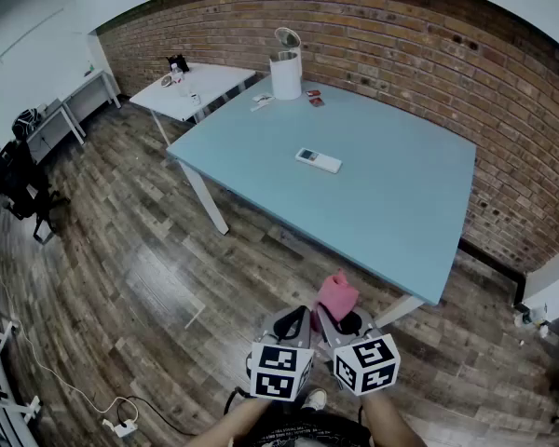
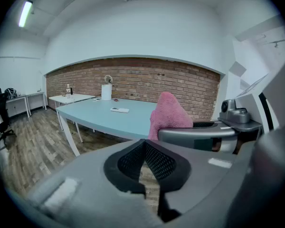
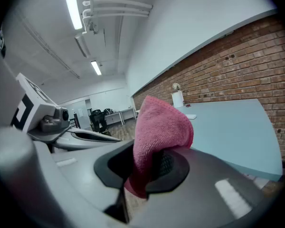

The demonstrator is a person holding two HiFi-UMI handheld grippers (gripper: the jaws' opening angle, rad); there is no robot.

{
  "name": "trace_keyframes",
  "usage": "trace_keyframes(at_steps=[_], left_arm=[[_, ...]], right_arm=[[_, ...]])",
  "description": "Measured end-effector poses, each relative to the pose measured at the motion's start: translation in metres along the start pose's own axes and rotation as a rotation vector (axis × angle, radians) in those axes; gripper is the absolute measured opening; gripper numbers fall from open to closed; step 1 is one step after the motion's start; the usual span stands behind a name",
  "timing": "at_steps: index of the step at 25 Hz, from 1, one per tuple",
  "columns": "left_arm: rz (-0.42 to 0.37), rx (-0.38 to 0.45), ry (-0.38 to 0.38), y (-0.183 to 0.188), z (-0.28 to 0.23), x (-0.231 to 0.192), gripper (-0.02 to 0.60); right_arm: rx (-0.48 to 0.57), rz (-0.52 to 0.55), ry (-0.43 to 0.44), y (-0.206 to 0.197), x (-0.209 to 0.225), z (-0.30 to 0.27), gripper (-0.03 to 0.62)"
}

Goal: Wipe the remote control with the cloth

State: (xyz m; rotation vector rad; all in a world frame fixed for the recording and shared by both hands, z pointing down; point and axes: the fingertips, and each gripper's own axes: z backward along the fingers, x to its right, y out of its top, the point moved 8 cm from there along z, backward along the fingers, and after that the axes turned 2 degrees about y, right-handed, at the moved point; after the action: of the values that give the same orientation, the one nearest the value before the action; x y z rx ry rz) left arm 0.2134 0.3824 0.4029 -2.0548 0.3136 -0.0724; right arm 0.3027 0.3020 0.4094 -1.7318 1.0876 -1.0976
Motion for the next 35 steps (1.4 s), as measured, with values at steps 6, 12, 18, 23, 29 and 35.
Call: trace_keyframes(at_steps=[6,12,18,23,29,35], left_arm=[[-0.001,-0.007,-0.003,0.0,-0.005,0.002,-0.003],[0.01,-0.007,-0.009,0.003,-0.024,-0.009,-0.003],[0.025,-0.013,-0.028,0.009,-0.055,-0.041,-0.003],[0.025,-0.026,-0.058,0.026,-0.092,-0.075,-0.003],[0.015,-0.044,-0.106,0.052,-0.13,-0.126,-0.003],[-0.01,-0.054,-0.167,0.081,-0.17,-0.18,-0.003]], right_arm=[[-0.006,-0.002,0.023,0.0,0.002,-0.003,0.066],[-0.023,-0.004,0.021,-0.003,0.011,-0.019,0.066],[-0.039,-0.008,0.0,0.001,0.023,-0.058,0.066],[-0.054,-0.021,-0.031,0.015,0.039,-0.101,0.066],[-0.066,-0.05,-0.082,0.038,0.051,-0.158,0.066],[-0.079,-0.058,-0.136,0.064,0.058,-0.217,0.066]])
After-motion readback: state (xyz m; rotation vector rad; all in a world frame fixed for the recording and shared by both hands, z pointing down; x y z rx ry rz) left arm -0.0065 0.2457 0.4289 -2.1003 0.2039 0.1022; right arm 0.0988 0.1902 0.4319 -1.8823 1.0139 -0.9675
